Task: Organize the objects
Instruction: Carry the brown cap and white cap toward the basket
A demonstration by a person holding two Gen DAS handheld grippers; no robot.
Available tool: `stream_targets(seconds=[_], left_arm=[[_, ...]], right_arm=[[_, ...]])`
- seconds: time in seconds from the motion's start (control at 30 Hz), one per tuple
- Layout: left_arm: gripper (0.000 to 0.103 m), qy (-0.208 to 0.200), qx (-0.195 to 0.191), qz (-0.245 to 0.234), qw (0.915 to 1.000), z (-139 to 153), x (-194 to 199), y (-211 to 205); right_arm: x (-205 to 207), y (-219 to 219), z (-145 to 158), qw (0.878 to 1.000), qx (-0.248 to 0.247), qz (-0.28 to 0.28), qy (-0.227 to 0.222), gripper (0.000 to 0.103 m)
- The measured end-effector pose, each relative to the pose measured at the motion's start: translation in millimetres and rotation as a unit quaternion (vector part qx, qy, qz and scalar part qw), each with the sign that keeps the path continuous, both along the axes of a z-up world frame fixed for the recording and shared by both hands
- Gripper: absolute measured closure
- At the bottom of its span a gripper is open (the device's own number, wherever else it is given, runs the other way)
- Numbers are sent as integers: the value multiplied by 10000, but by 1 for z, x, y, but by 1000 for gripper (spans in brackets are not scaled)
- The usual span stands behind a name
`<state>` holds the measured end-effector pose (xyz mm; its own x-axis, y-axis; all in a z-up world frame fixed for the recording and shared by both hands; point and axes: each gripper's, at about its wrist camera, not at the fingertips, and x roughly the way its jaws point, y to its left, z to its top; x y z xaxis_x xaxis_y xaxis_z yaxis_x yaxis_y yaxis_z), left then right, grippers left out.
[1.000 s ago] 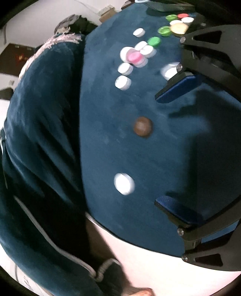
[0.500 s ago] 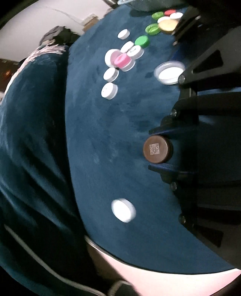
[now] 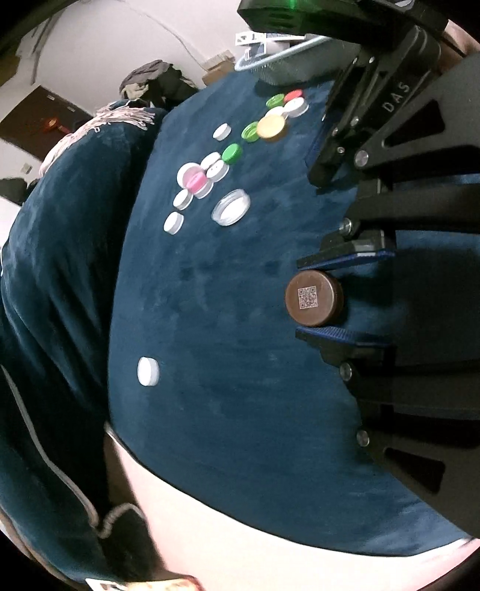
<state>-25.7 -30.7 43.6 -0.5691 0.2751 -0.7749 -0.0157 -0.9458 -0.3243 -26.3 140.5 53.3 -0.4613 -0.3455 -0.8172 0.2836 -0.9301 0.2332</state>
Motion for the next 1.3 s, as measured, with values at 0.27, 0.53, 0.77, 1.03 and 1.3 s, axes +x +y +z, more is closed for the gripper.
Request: stream_targets(seconds=[0.27,0.53,0.77,1.03,1.3], left_arm=[[73,55,-178,254,9995,3,6,-3],[73,104,-425,419,9982,-8,-9,-6],[73,143,-136,359,9992,-11,-13,-11],[73,263,-319,56,9991,12,4,11],[73,682,-590,-299,9955,56,28,43]], right_arm=[[-15,-15,31,9984,95,54,553,8],[-84,-31,-1,9989,371,-134,242,9],[-82,-19,-11,9998,177,48,-13,62],[0,-16,7,9978,159,632,-107,62],[23,15,53,9994,25,120,319,62]])
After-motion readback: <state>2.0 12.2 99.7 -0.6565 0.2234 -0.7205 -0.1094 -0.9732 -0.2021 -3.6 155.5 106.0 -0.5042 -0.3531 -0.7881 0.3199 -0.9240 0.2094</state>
